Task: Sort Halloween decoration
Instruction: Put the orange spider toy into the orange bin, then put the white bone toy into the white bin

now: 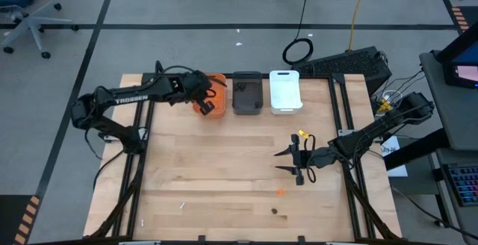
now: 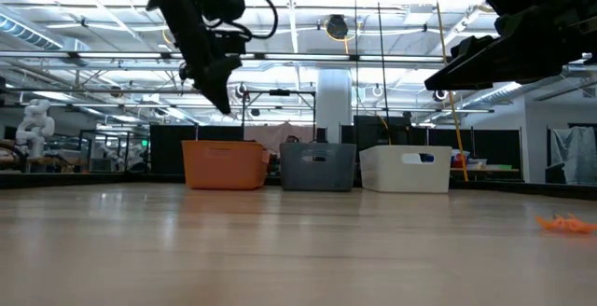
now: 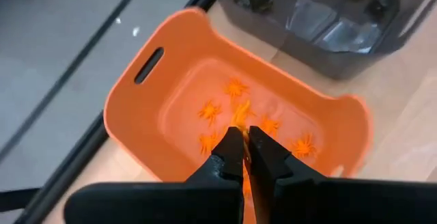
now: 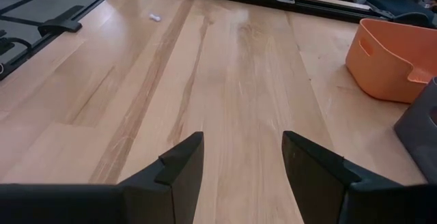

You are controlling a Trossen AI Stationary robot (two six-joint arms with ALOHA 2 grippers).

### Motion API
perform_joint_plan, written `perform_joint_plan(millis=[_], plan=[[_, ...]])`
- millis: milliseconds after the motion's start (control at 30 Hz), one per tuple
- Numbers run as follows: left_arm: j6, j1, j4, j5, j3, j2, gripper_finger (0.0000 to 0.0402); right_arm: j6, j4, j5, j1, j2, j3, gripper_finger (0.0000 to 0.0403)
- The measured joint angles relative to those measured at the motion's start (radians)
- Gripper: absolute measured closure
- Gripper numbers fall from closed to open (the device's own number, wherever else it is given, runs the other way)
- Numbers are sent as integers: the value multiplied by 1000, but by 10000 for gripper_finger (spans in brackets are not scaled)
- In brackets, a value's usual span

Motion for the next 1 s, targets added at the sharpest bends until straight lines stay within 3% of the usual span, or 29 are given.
perform_joint_plan(millis=[267, 400, 567, 767, 1000], plan=[[-53, 58, -23, 49, 0, 79, 390, 16, -5, 0, 0, 0, 0, 220], [-87, 44, -41, 41, 0, 88, 330, 19, -8, 0, 0, 0, 0, 220], [-165, 9, -51, -110, 0, 73, 233, 24, -8, -1, 0, 0, 0, 220], [-184, -78, -105, -120, 0, -23, 160, 28, -10, -3, 0, 0, 0, 220], [-373, -304, -324, 14, 0, -165, 149, 14, -15, -3, 0, 0, 0, 220]])
